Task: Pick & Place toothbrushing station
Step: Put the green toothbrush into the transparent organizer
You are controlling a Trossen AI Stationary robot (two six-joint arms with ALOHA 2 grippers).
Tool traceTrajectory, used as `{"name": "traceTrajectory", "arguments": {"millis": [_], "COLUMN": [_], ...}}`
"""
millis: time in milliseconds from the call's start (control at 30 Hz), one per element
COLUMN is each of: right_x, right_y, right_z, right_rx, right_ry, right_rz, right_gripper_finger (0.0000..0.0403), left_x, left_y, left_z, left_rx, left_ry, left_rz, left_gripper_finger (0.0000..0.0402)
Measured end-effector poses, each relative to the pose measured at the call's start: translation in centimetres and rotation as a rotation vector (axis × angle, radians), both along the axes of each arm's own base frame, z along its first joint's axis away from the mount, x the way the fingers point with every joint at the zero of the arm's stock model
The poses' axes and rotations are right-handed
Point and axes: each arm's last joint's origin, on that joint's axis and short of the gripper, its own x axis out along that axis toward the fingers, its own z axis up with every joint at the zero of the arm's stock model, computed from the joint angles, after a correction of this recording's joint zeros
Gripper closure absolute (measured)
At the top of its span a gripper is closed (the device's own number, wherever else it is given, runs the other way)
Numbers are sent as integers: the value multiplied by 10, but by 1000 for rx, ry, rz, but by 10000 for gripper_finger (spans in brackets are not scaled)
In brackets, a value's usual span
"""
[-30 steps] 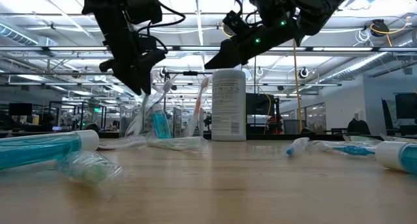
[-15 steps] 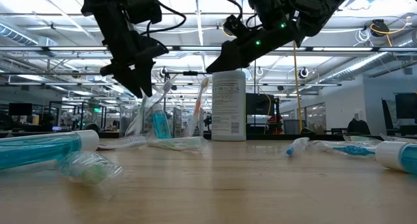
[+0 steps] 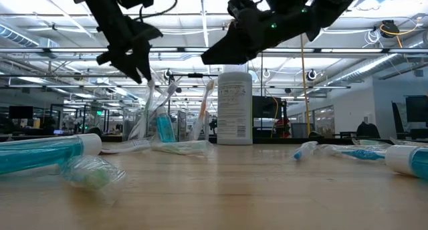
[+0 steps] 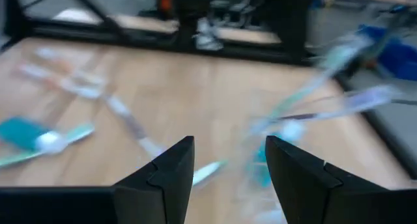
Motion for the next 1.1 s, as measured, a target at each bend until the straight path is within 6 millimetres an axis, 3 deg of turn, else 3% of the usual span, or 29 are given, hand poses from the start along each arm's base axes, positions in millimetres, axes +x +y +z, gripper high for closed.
{"name": "traceTrajectory", "arguments": {"millis": [133, 267, 433, 600, 733, 900, 1100], "right_x": [-2, -6, -15, -33, -72, -110, -136], "right_y": [18, 37, 53, 56, 51, 53, 63], "right_z": [-7, -14, -26, -25, -30, -26, -48], "right_rx": [-26, -113, -88, 70, 200, 398, 471], "right_ry": [74, 159, 306, 454, 727, 917, 988], "right_rz": [62, 159, 193, -94, -382, -732, -884], "right_gripper_finger": [222, 222, 222, 222, 222, 222, 222], "left_x": [-5, 0, 9, 17, 21, 23, 24], "left_y": [0, -2, -4, -4, -3, -2, -1], "left_z": [9, 14, 24, 35, 43, 48, 51], "left_rx": [23, 31, 73, 147, 229, 312, 336], "left_ry": [-50, -116, -228, -329, -383, -404, -417], "left_rz": [-2, -42, -138, -245, -284, -326, -335], "left_gripper_finger": [229, 229, 229, 229, 229, 229, 229]}}
